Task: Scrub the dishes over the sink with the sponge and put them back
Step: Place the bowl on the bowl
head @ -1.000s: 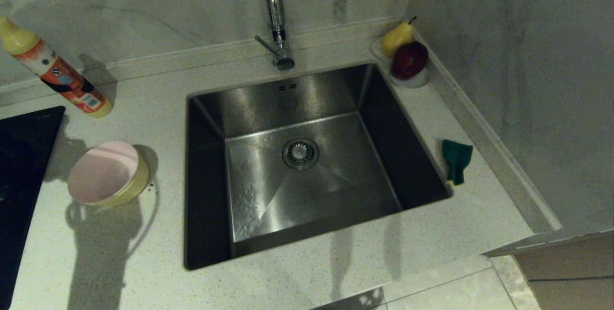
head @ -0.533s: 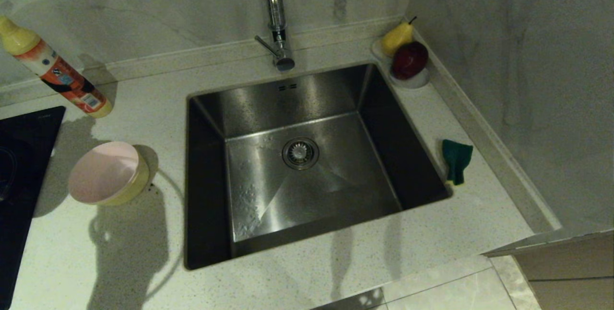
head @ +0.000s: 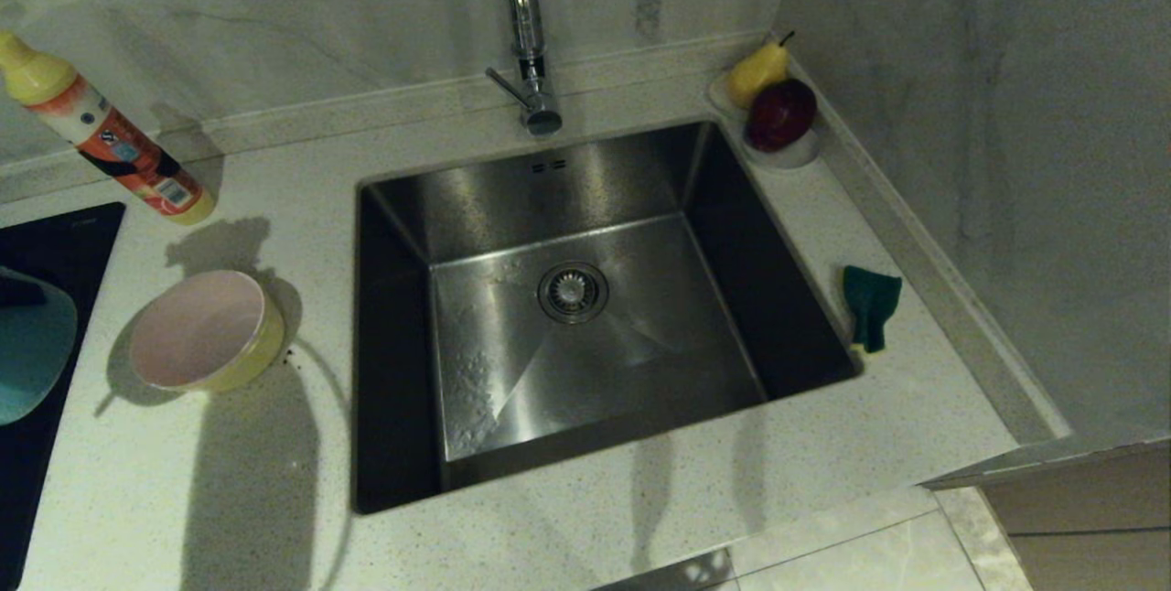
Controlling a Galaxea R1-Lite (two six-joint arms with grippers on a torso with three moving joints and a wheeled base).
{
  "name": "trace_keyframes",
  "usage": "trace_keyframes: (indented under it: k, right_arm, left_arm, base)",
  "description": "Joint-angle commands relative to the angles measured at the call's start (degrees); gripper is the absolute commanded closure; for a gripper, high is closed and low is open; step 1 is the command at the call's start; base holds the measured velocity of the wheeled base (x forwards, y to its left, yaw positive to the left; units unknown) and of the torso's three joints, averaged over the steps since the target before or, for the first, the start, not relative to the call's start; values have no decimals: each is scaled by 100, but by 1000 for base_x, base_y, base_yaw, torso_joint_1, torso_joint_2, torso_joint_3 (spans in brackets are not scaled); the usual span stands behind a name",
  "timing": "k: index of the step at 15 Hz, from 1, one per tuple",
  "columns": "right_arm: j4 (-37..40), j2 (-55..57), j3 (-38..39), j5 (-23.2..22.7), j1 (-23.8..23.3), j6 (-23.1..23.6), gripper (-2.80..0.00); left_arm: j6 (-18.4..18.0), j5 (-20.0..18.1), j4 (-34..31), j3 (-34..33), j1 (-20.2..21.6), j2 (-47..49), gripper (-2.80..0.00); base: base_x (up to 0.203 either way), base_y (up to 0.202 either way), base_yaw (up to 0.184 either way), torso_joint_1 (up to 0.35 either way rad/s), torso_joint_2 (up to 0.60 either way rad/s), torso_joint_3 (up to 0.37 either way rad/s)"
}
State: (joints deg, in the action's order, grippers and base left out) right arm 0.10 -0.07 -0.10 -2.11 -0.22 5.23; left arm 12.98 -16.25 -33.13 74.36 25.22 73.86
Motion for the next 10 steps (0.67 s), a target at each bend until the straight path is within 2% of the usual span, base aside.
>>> trace_keyframes:
  k: [1,3,6,10]
  right_arm:
    - [-1,-1,1,-9,-4,4,0]
    - [-1,-1,1,0,4,4,0]
    - [-1,-1,1,0,-4,4,0]
    - [-1,-1,1,-6,-4,4,0]
  left_arm:
    - [28,254,-9,-18,-509,66,0]
    - [158,653,164,-26,-944,273,0]
    - [313,1049,454,-90,-1364,524,0]
    - [398,1335,876,-297,-1662,763,0]
  base:
    - [0,0,0,0,0,0]
    - [0,0,0,0,0,0]
    - [0,0,0,0,0,0]
    - [0,0,0,0,0,0]
